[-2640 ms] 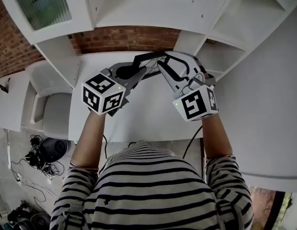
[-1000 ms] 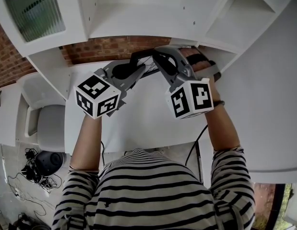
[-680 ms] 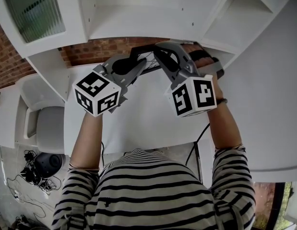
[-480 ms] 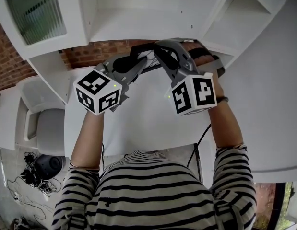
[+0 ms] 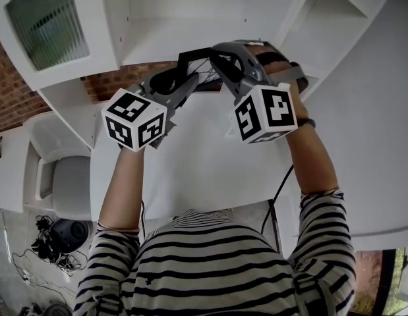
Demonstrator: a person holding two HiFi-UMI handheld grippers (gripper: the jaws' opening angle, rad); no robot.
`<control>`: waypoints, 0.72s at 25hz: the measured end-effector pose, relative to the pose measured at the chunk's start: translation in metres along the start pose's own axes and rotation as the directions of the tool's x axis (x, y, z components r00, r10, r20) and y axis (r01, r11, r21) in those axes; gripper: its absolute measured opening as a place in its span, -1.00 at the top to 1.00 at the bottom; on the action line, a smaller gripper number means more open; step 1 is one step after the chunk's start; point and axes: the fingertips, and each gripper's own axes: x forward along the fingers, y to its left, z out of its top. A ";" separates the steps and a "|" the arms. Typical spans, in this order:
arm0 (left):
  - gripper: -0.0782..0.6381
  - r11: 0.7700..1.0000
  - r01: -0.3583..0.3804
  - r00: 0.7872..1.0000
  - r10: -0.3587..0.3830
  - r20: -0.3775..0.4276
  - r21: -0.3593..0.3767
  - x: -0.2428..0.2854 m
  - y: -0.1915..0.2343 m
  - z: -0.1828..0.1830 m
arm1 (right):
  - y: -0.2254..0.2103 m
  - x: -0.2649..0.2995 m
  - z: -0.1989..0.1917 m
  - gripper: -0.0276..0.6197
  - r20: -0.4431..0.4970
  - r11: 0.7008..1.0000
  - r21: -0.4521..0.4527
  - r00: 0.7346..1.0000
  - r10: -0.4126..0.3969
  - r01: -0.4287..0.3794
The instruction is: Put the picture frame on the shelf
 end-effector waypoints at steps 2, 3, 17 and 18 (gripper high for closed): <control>0.43 1.000 -0.006 1.000 0.006 0.006 0.000 0.001 0.004 0.000 | -0.002 0.004 -0.002 0.73 -0.002 1.000 -0.006 1.000 0.001 -0.001; 0.43 1.000 -0.009 1.000 0.009 0.008 0.001 0.002 0.005 0.000 | -0.004 0.006 -0.004 0.73 -0.005 1.000 -0.011 1.000 0.000 0.000; 0.40 0.998 -0.065 0.994 0.065 0.083 0.007 -0.009 0.026 0.022 | -0.046 0.027 -0.018 0.73 -0.035 0.998 -0.056 0.999 -0.034 0.032; 0.40 0.997 -0.070 0.994 0.069 0.084 0.010 -0.010 0.027 0.022 | -0.049 0.029 -0.020 0.73 -0.039 0.998 -0.057 0.999 -0.035 0.033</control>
